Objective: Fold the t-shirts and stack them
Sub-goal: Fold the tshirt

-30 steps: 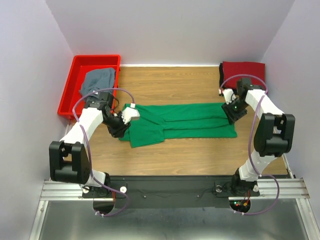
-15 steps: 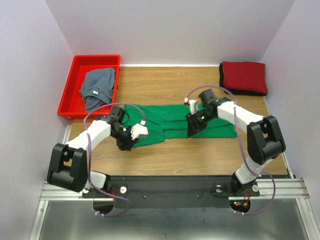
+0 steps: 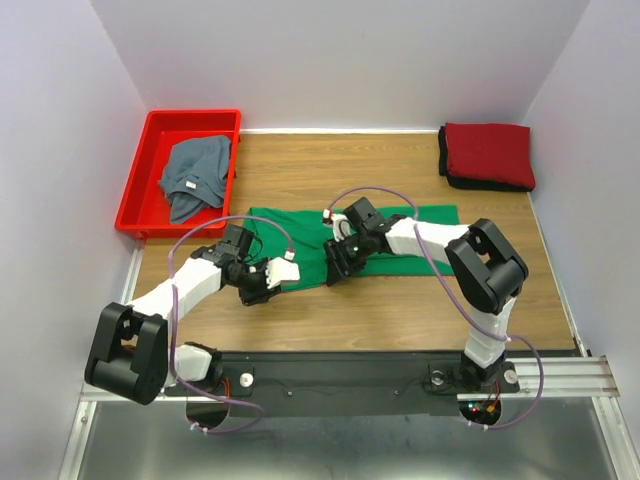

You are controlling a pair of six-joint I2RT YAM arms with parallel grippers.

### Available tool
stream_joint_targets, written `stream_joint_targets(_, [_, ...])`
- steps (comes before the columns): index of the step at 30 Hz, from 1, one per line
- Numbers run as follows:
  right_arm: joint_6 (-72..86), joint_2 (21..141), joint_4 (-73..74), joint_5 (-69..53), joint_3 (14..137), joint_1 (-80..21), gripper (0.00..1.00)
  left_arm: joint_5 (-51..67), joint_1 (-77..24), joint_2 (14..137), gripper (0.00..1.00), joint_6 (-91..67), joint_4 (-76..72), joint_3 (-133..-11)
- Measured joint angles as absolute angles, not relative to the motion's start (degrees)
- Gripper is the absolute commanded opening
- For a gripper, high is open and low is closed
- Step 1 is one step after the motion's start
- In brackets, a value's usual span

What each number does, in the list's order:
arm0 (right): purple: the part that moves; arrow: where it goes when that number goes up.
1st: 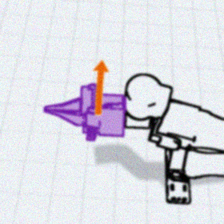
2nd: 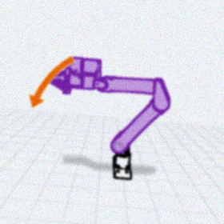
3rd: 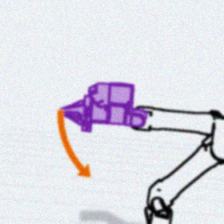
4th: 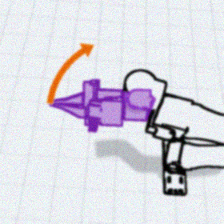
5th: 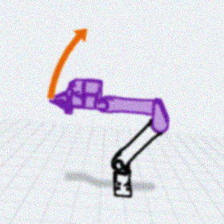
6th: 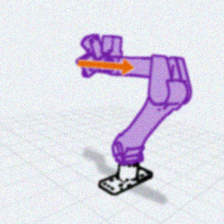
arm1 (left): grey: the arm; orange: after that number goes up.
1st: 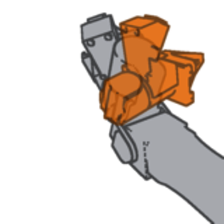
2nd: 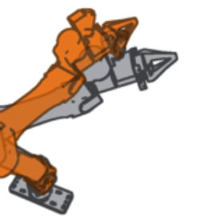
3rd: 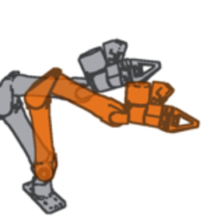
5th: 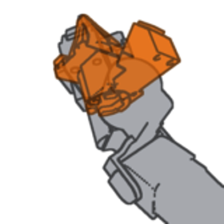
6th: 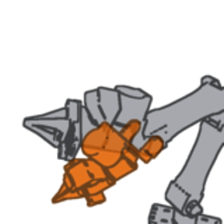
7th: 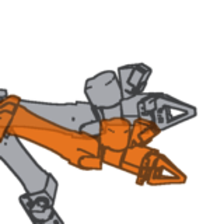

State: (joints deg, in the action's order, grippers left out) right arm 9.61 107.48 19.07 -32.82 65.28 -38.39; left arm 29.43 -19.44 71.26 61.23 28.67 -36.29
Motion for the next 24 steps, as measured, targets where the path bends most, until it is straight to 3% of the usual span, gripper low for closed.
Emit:
stream_joint_targets(7, [12.12,109.86,15.99,-30.76,67.92,-40.51,0.46,28.53,-20.93,71.29,0.48,59.02,25.26,-36.07])
stream_joint_targets(11, [13.1,111.18,15.55,-30.98,69.47,-41.08,0.39,28.01,-21.71,72.23,0.48,58.35,24.38,-36.05])
stream_joint_targets(17, [13.74,111.83,14.94,-30.83,69.69,-41.43,0.32,27.51,-22.33,74.98,0.38,57.84,23.86,-36.05])
stream_joint_targets(20, [13.76,111.83,14.96,-30.65,69.69,-41.45,0.31,27.14,-22.5,76.23,0.29,57.74,23.18,-36.27])
stream_joint_targets(24, [13.76,111.83,14.96,-30.63,69.58,-41.5,0.28,26.72,-22.5,77.45,0.03,57.08,22.0,-37.04])
